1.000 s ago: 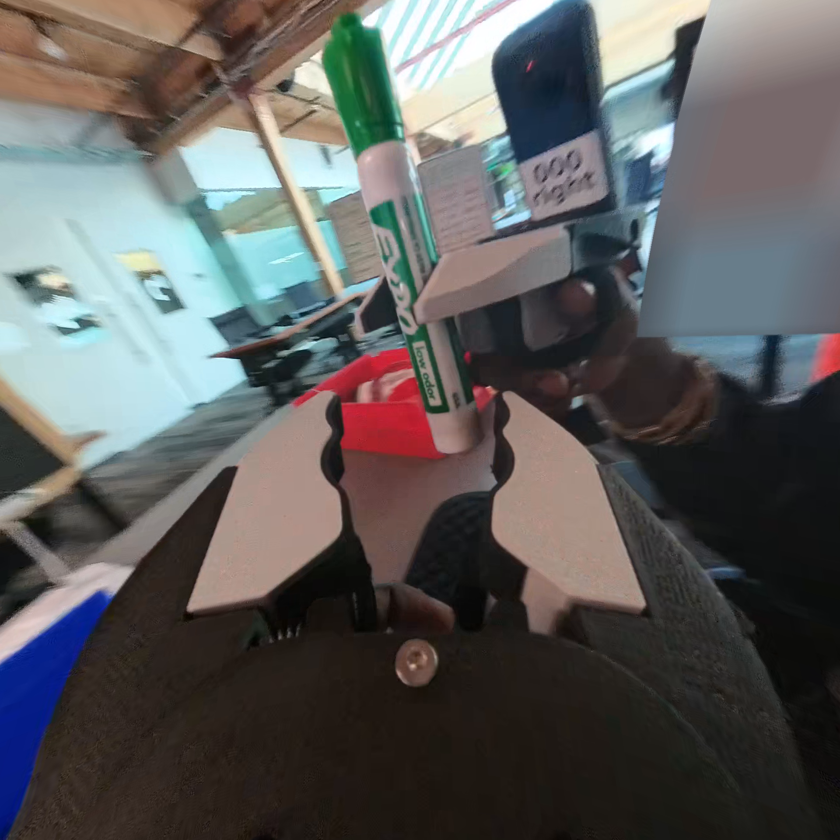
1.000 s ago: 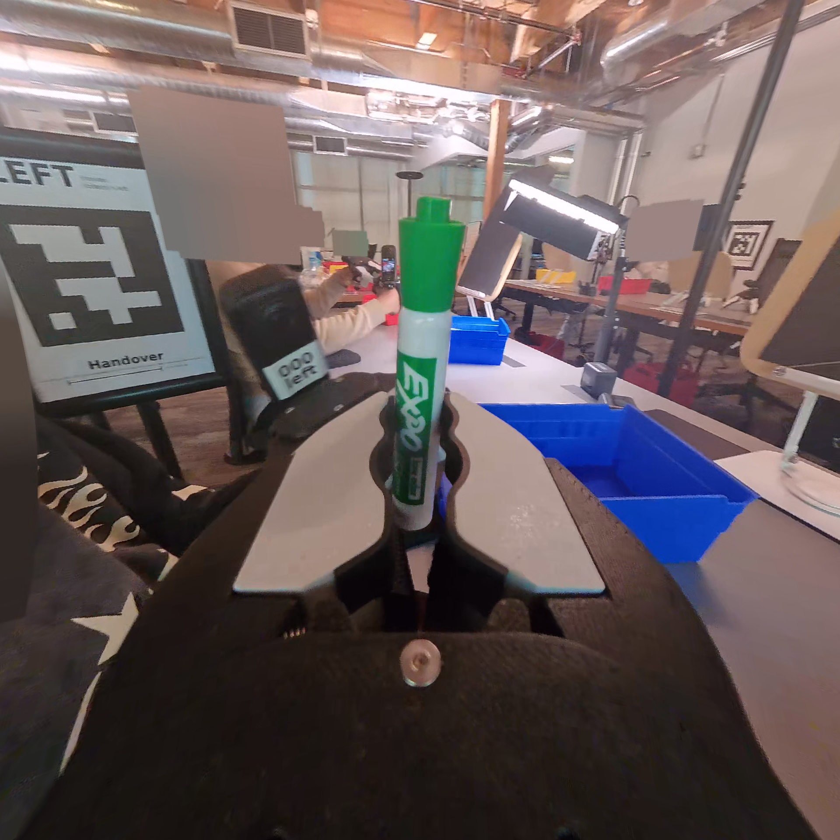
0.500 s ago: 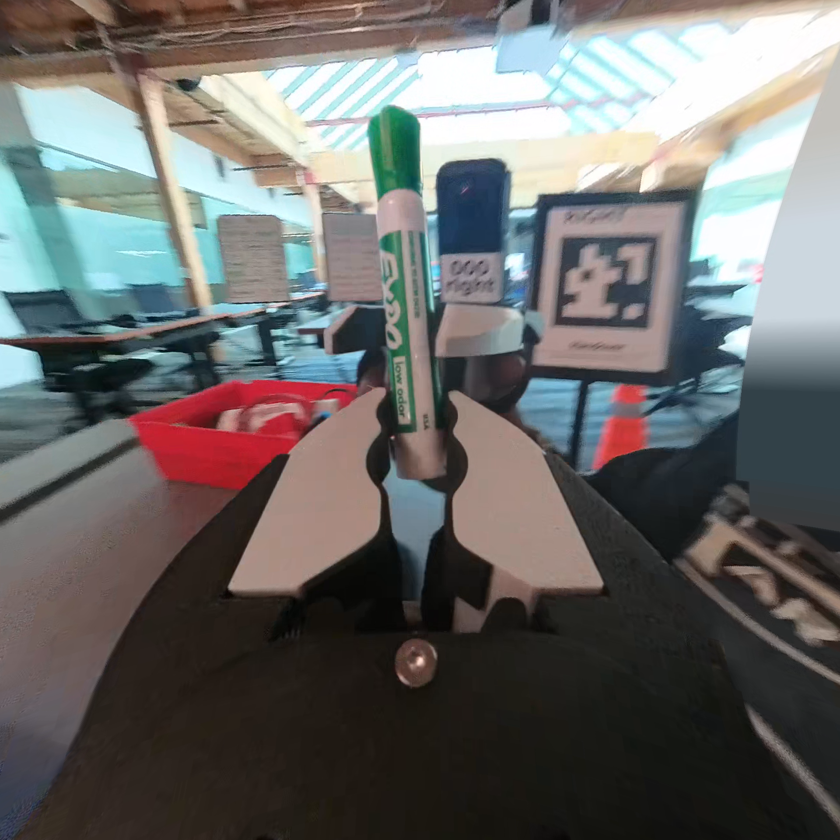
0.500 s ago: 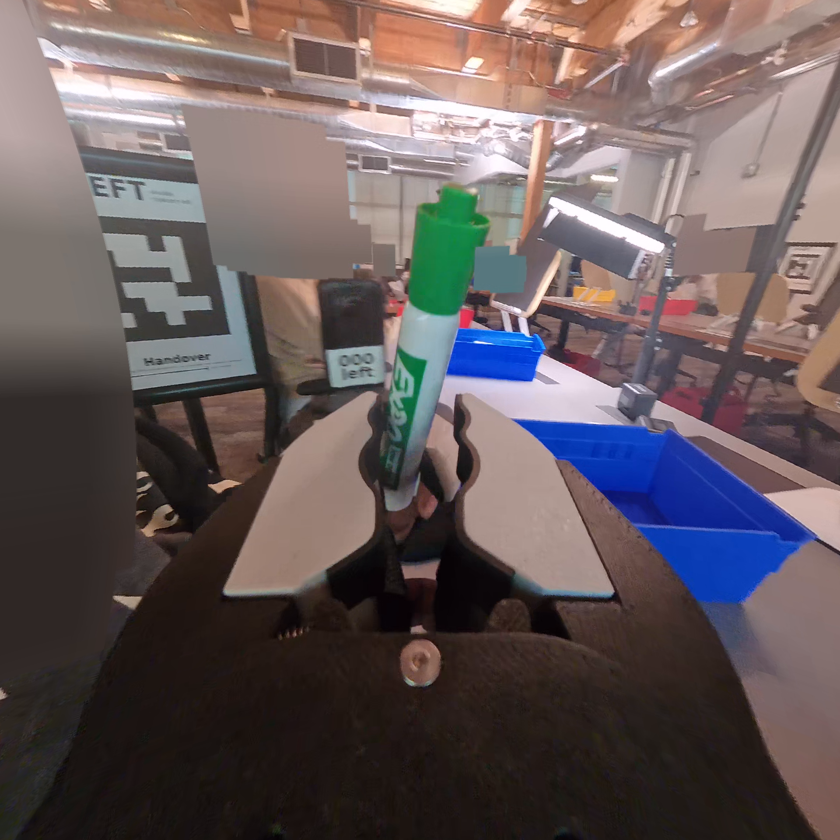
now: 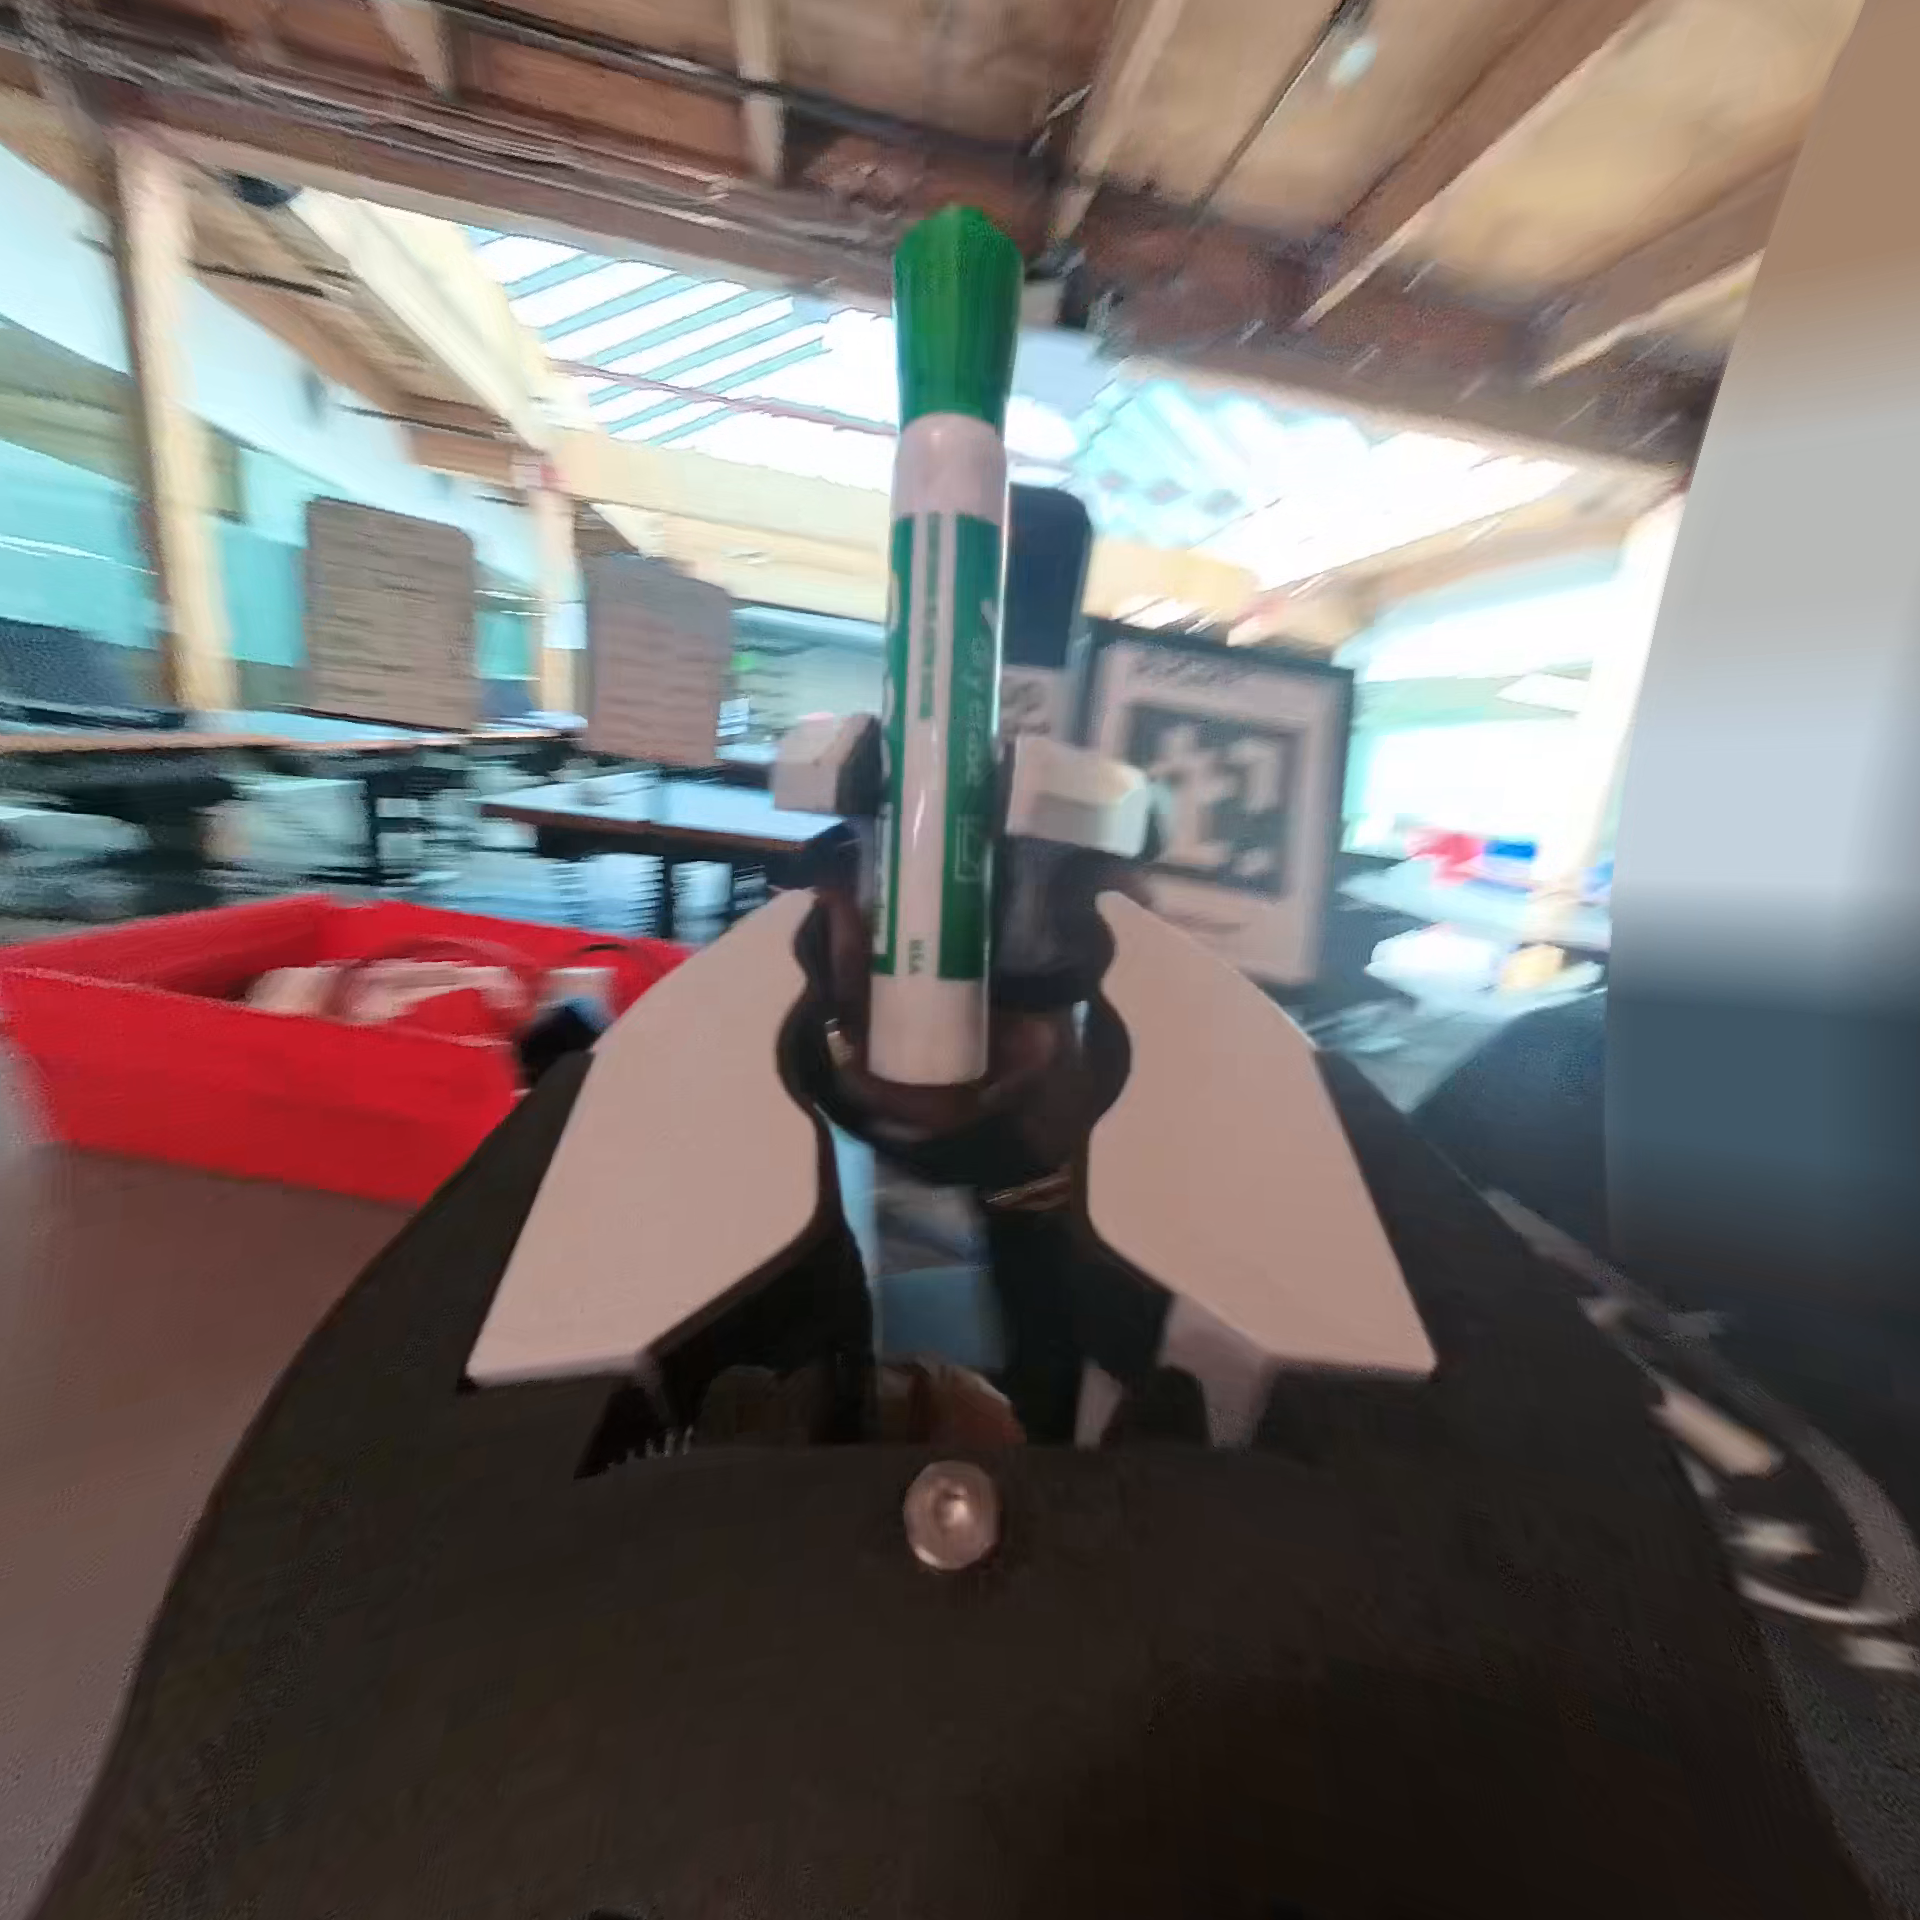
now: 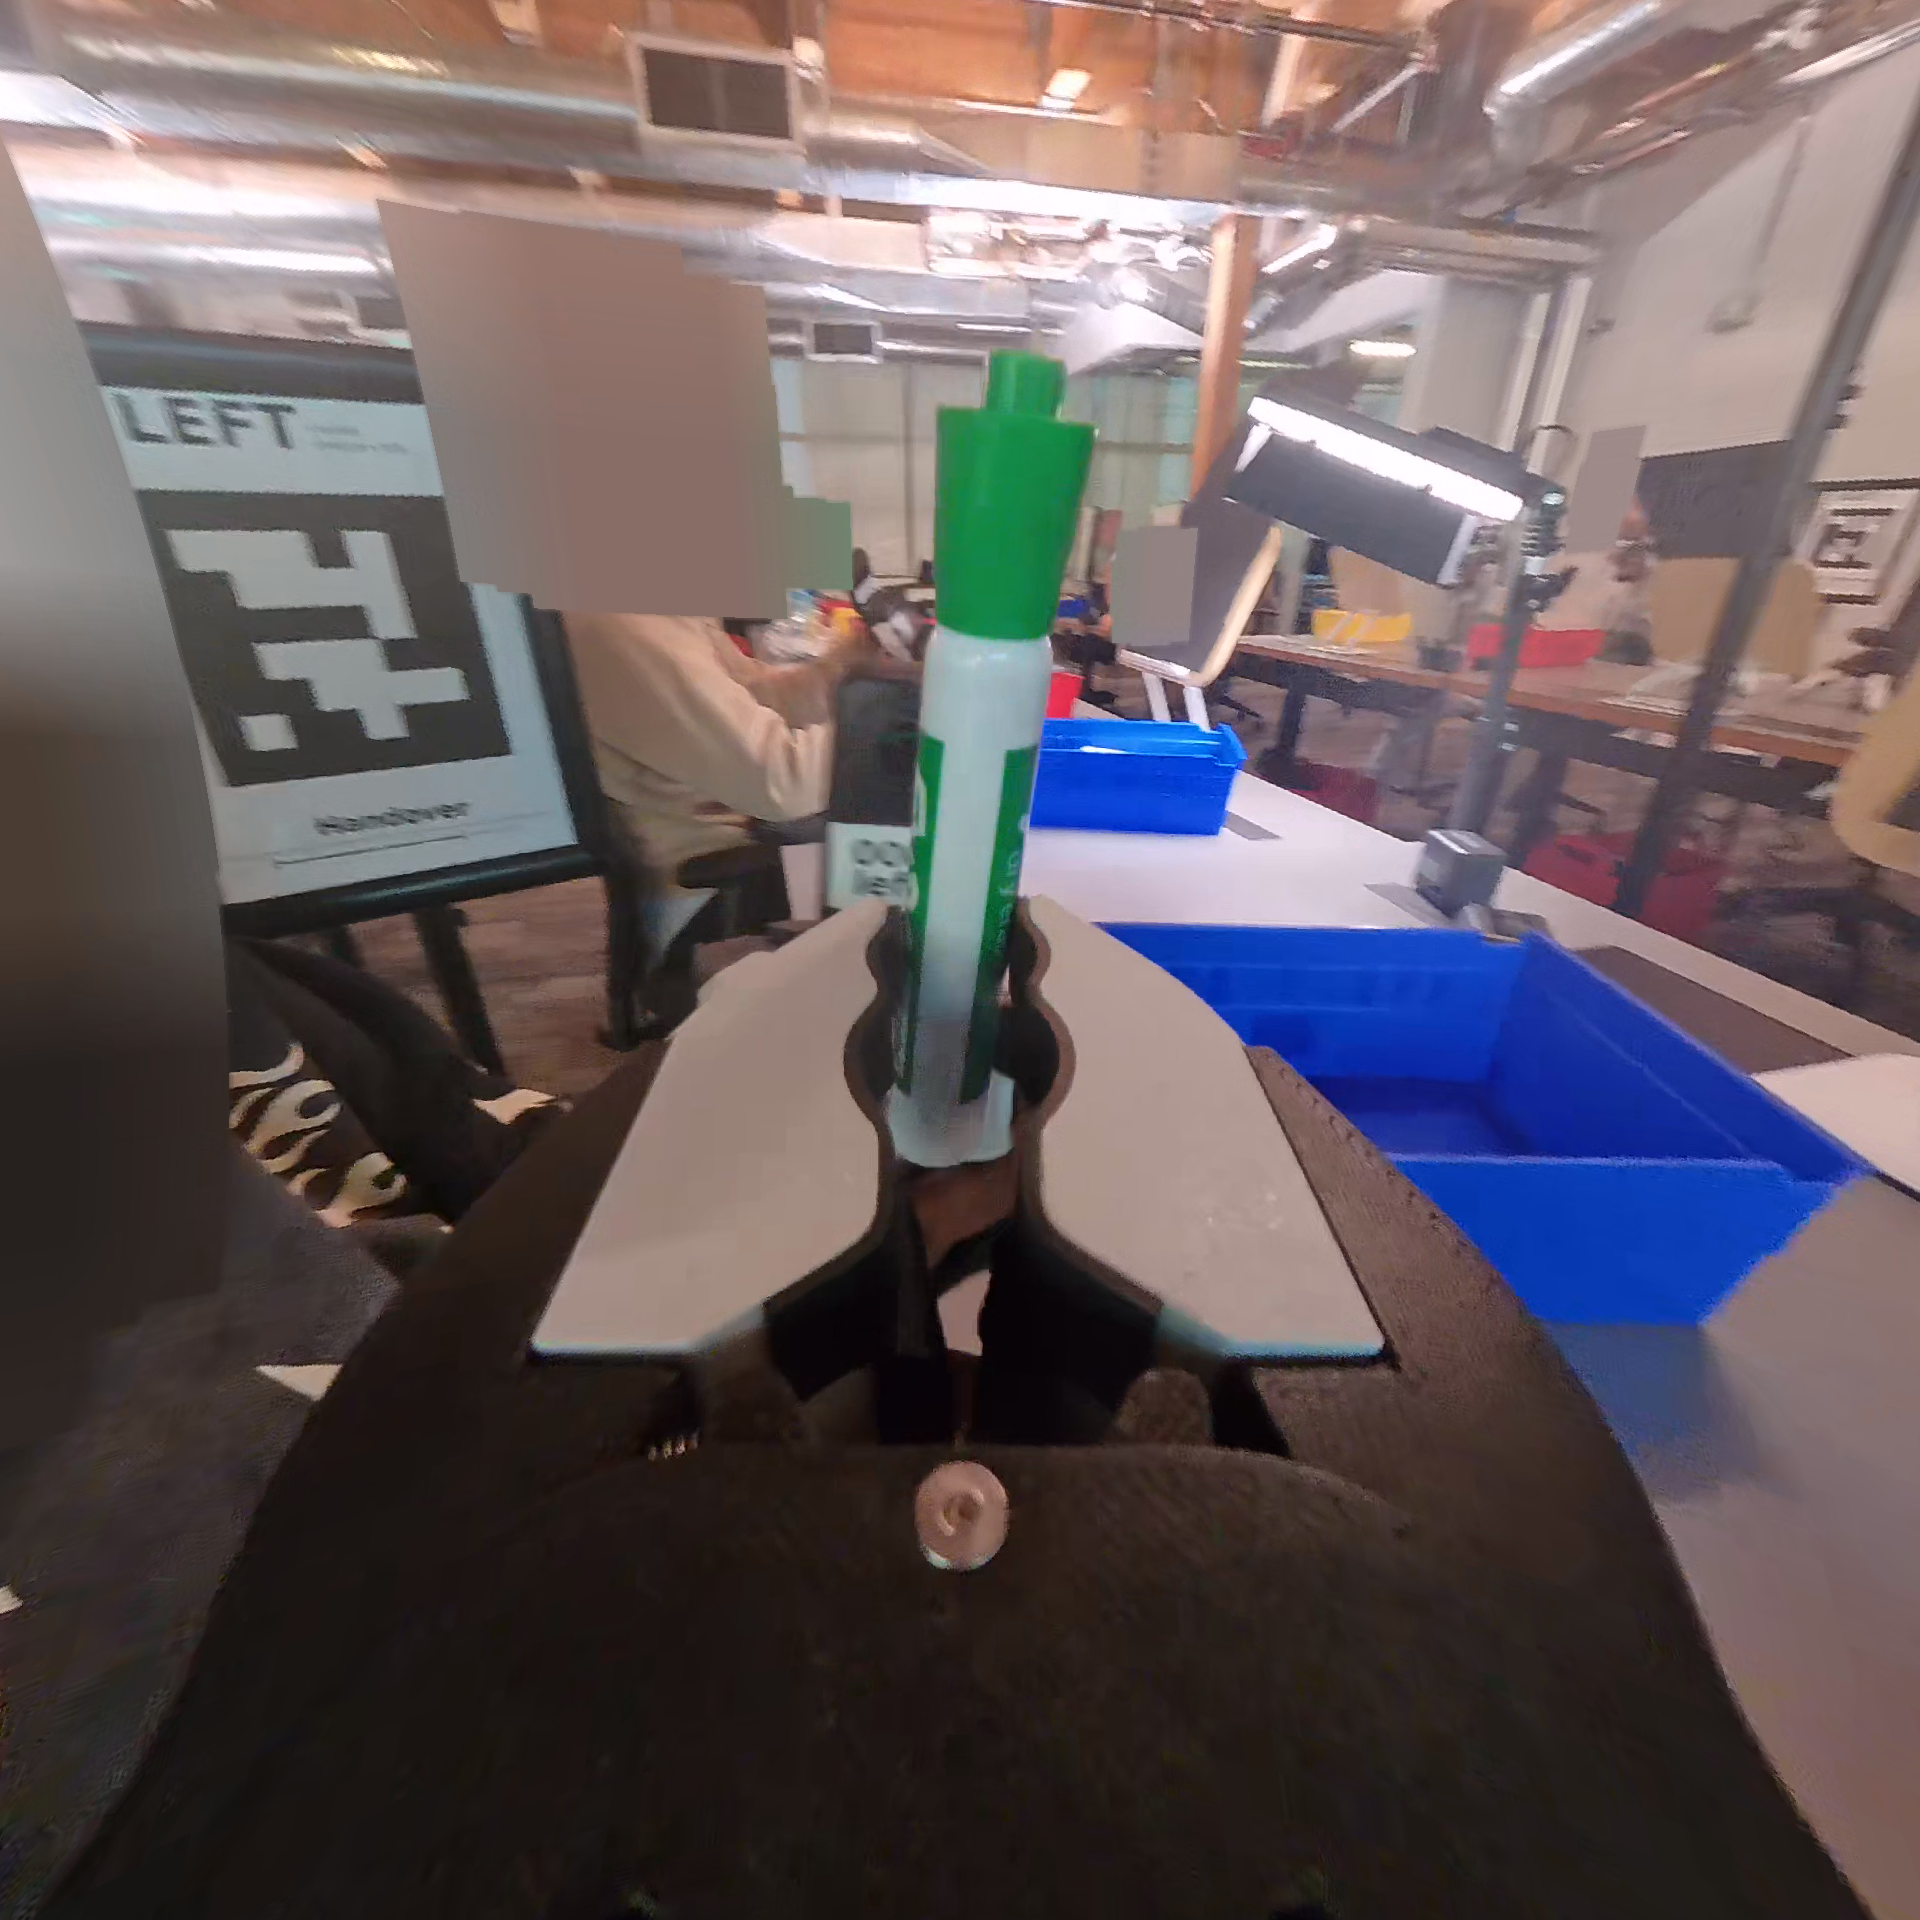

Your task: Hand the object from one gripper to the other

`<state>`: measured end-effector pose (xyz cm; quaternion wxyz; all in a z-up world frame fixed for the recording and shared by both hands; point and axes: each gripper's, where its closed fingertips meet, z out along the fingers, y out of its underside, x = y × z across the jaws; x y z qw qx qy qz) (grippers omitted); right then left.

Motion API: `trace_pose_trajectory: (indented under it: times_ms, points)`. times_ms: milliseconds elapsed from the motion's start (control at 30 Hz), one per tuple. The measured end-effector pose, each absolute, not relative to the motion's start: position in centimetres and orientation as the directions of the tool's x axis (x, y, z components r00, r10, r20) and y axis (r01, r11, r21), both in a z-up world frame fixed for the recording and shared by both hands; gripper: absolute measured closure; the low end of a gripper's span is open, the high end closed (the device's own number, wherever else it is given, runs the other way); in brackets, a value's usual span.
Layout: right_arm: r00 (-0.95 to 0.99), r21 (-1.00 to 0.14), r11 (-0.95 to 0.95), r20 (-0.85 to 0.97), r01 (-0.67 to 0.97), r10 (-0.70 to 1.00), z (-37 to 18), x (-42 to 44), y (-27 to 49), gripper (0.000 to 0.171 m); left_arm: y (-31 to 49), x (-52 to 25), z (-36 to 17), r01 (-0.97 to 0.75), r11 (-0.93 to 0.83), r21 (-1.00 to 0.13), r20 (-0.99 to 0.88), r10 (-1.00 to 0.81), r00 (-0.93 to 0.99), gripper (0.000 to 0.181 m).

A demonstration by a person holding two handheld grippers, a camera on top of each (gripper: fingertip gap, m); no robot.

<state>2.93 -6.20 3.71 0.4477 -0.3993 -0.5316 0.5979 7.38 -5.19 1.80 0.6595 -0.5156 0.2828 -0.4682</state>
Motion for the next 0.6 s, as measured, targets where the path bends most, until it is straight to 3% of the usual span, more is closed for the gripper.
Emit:
trace_pose_trajectory:
  times_ms: [133, 267, 433, 567, 600]
  points:
    - [-0.19, -0.996, -0.004, 0.012, -0.084, 0.982, 3.5, 2.8, -5.1, 0.15, -2.5, 5.5, 0.8, -0.035, 0.284, -0.958, -0.219, -0.651, 0.727, 0.11]
    - [-0.121, -0.997, 0.016, 0.024, -0.07, 0.992, 3.2, 2.5, -4.2, 0.149, -1.9, 4.6, 1.4, -0.247, 0.439, -0.864, -0.436, -0.408, 0.802, 0.104]
    - [-0.087, -0.997, 0.029, 0.035, -0.066, 0.996, 2.8, 1.9, -4.1, 0.149, -0.8, 4.9, -0.1, -0.396, 0.381, -0.836, -0.522, -0.325, 0.789, 0.12]
    - [-0.058, -0.995, 0.061, 0.065, -0.075, 0.996, 2.9, 1.7, -4.2, 0.146, -0.8, 5.2, -0.4, -0.403, 0.377, -0.834, -0.528, -0.331, 0.782, 0.156]
    - [-0.057, -0.995, 0.063, 0.068, -0.079, 0.996, 2.9, 1.7, -4.2, 0.15, -0.8, 5.3, -0.4, -0.38, 0.367, -0.849, -0.504, -0.348, 0.79, 0.157]
